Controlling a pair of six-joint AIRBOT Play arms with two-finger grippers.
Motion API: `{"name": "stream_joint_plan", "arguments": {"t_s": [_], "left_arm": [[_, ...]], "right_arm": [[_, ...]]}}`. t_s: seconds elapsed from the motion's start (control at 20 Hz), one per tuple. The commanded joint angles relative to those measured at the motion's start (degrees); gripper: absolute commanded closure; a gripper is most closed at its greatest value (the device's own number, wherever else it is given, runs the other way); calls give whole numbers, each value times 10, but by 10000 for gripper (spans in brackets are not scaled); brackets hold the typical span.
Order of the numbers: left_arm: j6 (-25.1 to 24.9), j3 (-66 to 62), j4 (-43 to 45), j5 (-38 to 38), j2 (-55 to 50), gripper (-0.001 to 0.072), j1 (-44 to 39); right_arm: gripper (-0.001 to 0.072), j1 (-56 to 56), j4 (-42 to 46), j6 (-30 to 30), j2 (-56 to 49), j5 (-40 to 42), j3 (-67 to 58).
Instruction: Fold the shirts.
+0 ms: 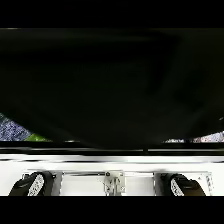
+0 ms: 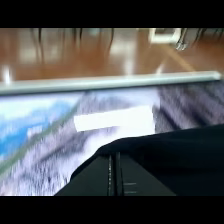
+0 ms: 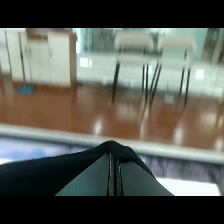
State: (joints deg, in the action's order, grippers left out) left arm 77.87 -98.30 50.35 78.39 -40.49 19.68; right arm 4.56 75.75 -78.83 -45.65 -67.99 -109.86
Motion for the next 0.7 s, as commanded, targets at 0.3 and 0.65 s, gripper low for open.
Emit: {"name": "stream_joint_plan", "arguments": {"t_s": [0.3, 0.65], "left_arm": [[-42, 299, 47, -82, -161, 671, -6], [-98, 299, -61, -292, -411, 670, -44]], "right_arm": [[638, -5, -10, -53, -337, -191, -3], [638, -66, -23, -65, -586, 89, -3]]}}
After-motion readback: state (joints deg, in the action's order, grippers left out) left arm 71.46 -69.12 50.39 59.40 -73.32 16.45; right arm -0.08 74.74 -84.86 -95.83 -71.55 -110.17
